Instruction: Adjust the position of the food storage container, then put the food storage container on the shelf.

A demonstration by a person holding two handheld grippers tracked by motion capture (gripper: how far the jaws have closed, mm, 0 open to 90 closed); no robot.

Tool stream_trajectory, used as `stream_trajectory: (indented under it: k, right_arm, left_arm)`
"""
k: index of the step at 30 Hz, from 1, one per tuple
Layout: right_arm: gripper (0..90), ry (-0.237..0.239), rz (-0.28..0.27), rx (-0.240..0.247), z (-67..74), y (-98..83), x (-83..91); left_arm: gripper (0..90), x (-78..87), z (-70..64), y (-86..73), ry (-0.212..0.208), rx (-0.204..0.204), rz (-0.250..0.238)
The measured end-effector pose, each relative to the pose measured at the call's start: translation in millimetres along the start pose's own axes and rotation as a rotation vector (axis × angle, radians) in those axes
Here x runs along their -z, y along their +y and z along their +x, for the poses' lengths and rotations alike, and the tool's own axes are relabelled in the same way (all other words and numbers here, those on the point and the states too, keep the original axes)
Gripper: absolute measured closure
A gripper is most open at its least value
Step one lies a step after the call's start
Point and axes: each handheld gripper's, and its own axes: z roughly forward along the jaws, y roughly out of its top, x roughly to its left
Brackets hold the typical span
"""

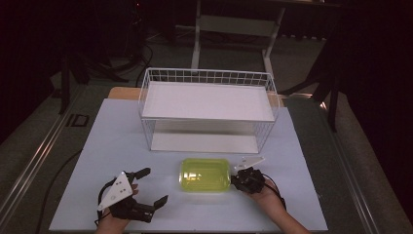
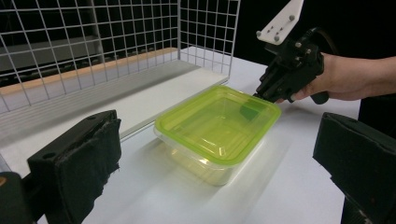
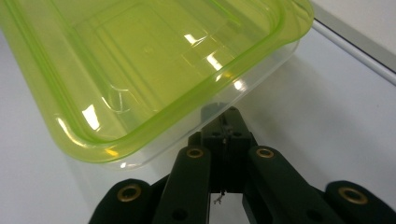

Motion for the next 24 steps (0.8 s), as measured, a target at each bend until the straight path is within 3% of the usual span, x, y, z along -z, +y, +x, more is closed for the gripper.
stream_trajectory:
  k: [4, 9, 10, 13, 18, 22, 24]
  right_arm:
    - [89.9, -0.001, 0.003, 0.004, -1.1, 2.1, -3.3]
    - [87.0, -0.039, -0.009, 0.012, -3.0, 1.2, 2.6]
    - [85.4, -0.046, -0.032, 0.006, -5.0, -0.6, 13.3]
    - [80.3, -0.047, -0.045, -0.006, -6.9, -2.1, 20.4]
    - [62.4, -0.075, -0.113, -0.019, -6.7, -10.4, 50.4]
    - [37.6, -0.084, -0.162, -0.041, 0.8, -12.1, 69.7]
    - [24.8, -0.061, -0.193, -0.070, 3.1, -10.5, 78.0]
  left_arm:
    - [1.5, 0.3, 0.2, -0.2, 0.000, 0.000, 0.002]
    - [1.5, 0.6, 0.0, -0.4, -0.001, -0.001, 0.005]
    - [1.5, 0.5, 0.2, -0.6, -0.002, 0.001, 0.006]
    - [1.5, -0.3, 0.6, -0.6, -0.002, 0.004, 0.008]
    - [1.5, -5.4, 0.5, -0.8, -0.014, 0.012, 0.015]
    - [1.5, -7.3, -0.9, 2.1, -0.049, 0.030, 0.031]
    - [1.5, -8.0, -2.1, 7.0, -0.061, 0.022, 0.047]
